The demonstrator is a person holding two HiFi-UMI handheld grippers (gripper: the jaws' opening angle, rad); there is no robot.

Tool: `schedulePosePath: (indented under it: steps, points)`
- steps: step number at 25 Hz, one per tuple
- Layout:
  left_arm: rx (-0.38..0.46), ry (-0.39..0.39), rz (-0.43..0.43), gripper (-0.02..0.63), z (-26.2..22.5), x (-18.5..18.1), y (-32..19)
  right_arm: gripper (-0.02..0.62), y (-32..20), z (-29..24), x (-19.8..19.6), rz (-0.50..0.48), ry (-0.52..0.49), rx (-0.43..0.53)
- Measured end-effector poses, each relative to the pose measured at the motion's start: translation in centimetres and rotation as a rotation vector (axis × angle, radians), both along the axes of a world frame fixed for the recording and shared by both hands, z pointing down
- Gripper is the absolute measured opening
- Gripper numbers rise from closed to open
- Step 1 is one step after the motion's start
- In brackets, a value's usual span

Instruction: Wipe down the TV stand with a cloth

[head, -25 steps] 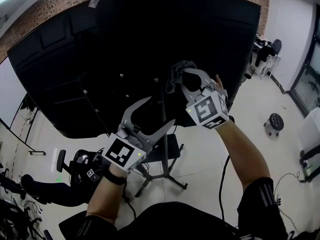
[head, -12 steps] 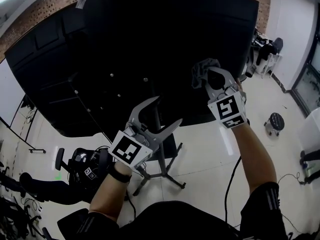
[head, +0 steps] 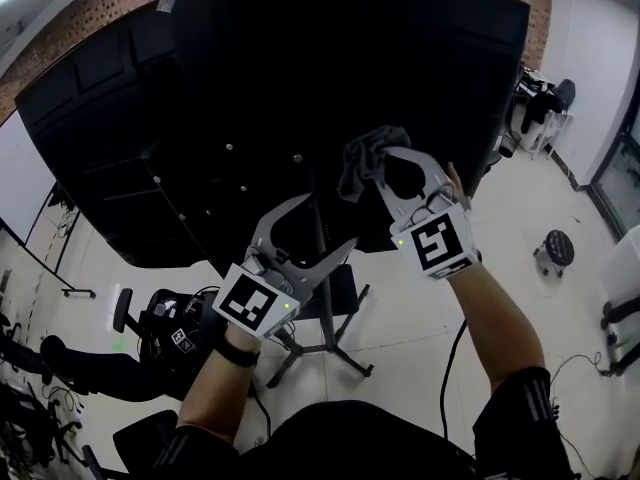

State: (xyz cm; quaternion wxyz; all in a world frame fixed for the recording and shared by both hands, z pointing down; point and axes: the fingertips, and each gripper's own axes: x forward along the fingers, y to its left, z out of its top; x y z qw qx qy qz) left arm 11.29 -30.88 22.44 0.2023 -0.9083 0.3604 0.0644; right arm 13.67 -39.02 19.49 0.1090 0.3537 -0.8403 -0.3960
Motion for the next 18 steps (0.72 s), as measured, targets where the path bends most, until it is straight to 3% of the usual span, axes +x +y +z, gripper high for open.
schedulePosePath:
  steps: [4,8,13,18]
  points:
    - [-0.004,-0.005,-0.034,0.330,0.7,-1.4,0.6,0.035,-0.2,2.8,-4.1,-0.107,-0.007,-0.046]
    - [-0.038,-0.021,-0.059,0.330,2.1,-2.0,0.6,0.035,-1.3,4.8,-5.7,-0.100,0.013,-0.088]
    - [-0.063,-0.022,-0.062,0.330,3.1,-1.6,0.4,0.035,-1.9,5.4,-4.8,-0.073,0.020,-0.075]
    - [-0.062,-0.028,-0.031,0.330,3.5,0.0,0.0,0.034,-2.6,5.8,-1.4,-0.026,-0.008,-0.088]
